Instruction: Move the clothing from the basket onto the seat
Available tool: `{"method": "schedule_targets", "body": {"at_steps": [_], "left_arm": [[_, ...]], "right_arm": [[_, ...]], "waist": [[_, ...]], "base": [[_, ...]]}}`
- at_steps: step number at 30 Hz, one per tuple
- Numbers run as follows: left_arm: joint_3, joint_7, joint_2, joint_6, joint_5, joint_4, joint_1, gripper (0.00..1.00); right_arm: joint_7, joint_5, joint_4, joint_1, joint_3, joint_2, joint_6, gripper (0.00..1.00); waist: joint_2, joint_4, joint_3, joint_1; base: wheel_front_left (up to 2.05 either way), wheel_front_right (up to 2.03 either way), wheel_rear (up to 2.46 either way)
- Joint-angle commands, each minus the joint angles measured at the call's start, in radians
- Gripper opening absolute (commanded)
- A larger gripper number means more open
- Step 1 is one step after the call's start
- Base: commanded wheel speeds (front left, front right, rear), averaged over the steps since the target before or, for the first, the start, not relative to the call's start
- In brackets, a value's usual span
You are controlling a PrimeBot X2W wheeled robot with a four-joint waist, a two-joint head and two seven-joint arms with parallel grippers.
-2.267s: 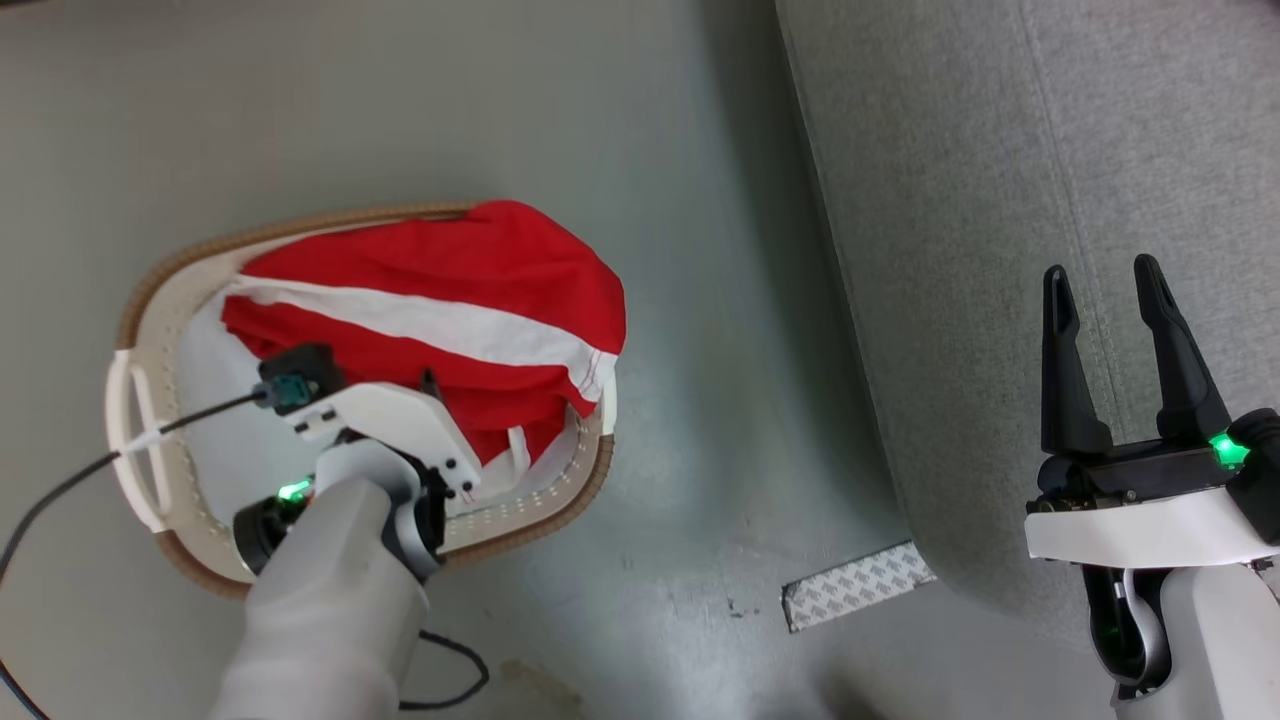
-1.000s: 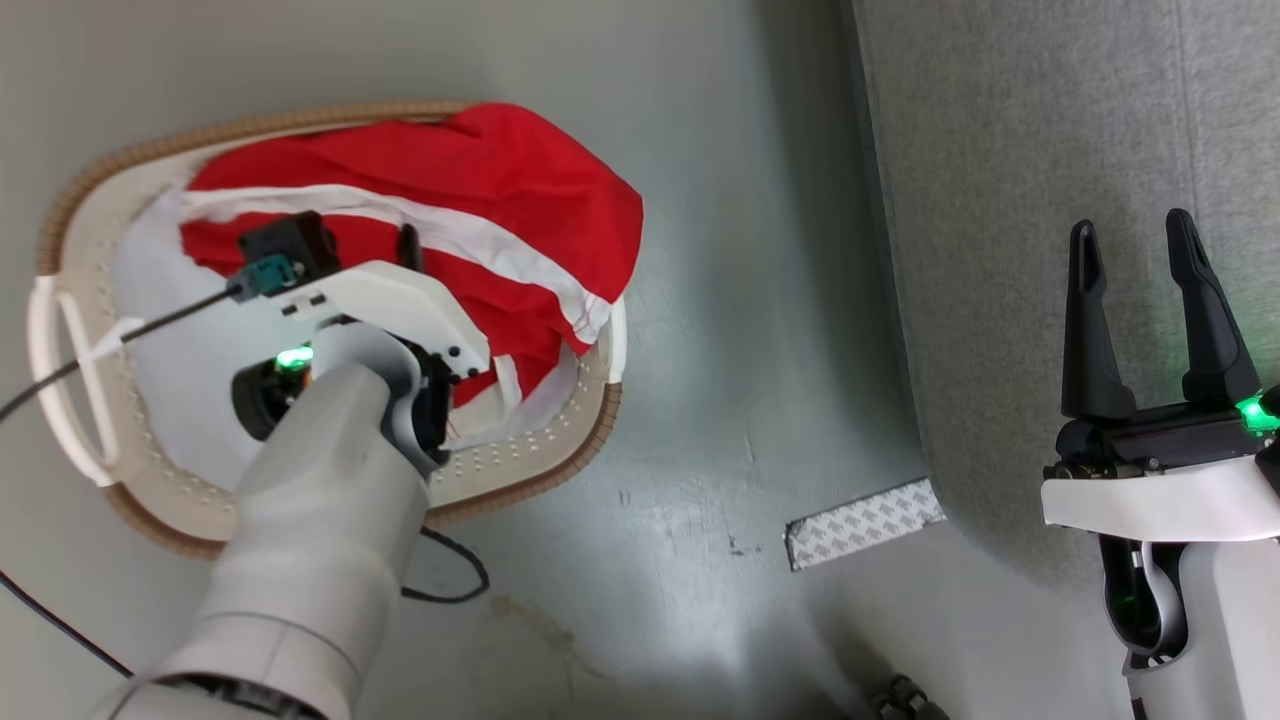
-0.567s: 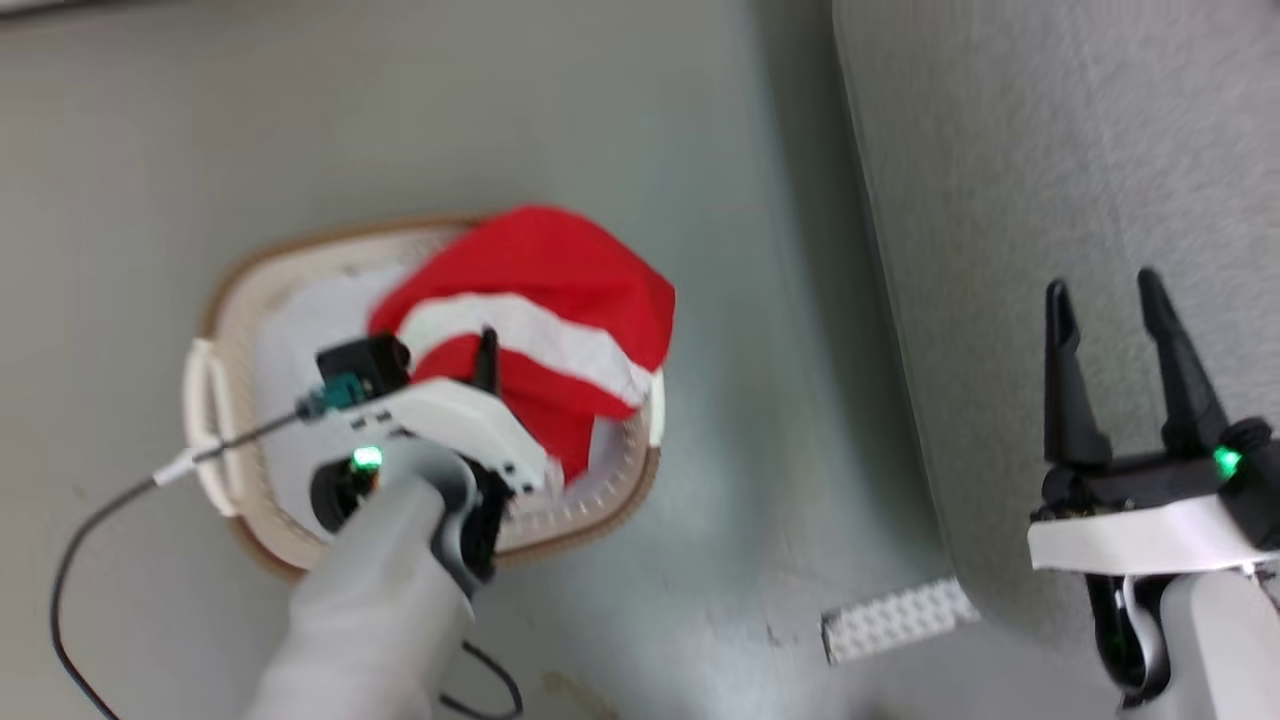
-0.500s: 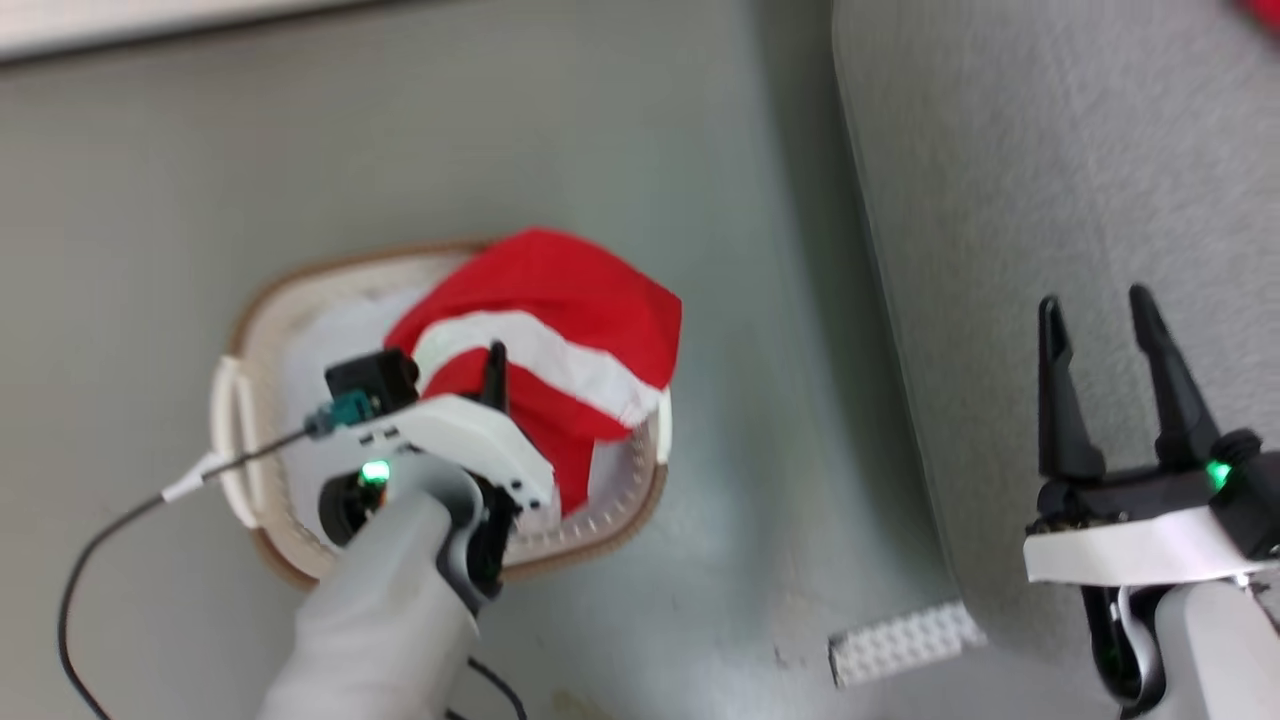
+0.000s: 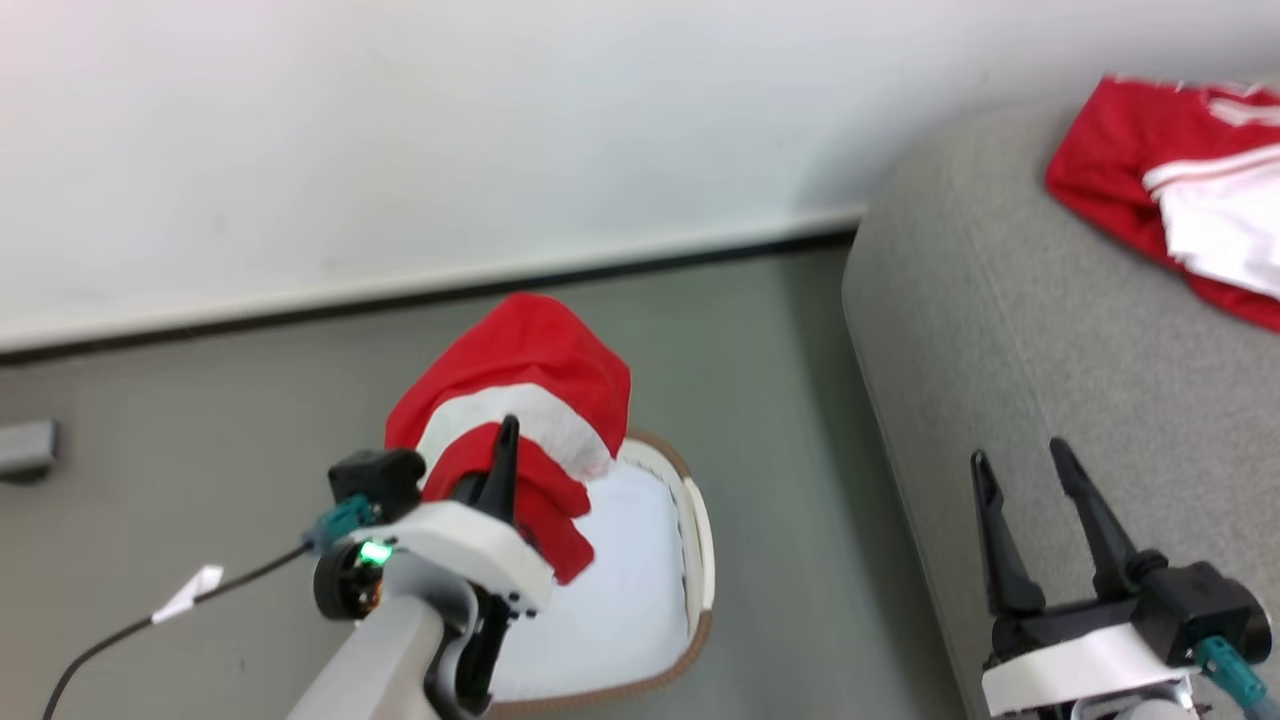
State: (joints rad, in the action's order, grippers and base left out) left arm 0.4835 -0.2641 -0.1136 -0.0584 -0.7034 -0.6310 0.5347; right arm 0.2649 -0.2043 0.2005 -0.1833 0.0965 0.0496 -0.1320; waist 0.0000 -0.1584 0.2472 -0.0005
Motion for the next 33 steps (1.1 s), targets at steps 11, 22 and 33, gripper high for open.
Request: {"method": "schedule_targets", "body": {"at_steps": [11, 22, 33], "left_arm": [[0.025, 0.015, -0.123, -0.048, 0.050, 0.296, -0.202, 0.00], [0.036, 0.079, -0.206, -0.124, 0.075, 0.545, -0.318, 0.00], [0.116, 0.184, -0.260, -0.070, 0.096, 0.694, -0.294, 0.00]], "right_arm": [[-0.001, 0.011, 0.020, 0.085, 0.037, 0.002, 0.003, 1.00], [-0.001, 0.030, 0.011, 0.094, 0.107, 0.002, 0.003, 1.00], [-0.001, 0.044, -0.003, -0.020, 0.349, 0.097, 0.003, 1.00]], "waist": [[0.0000, 0.032, -0.193, 0.0005], [0.0000, 0.037, -0.225, 0.0005], [0.0000, 0.036, -0.222, 0.0005]], "base": [[0.00, 0.00, 0.00], [0.00, 0.00, 0.00], [0.00, 0.00, 0.00]]}}
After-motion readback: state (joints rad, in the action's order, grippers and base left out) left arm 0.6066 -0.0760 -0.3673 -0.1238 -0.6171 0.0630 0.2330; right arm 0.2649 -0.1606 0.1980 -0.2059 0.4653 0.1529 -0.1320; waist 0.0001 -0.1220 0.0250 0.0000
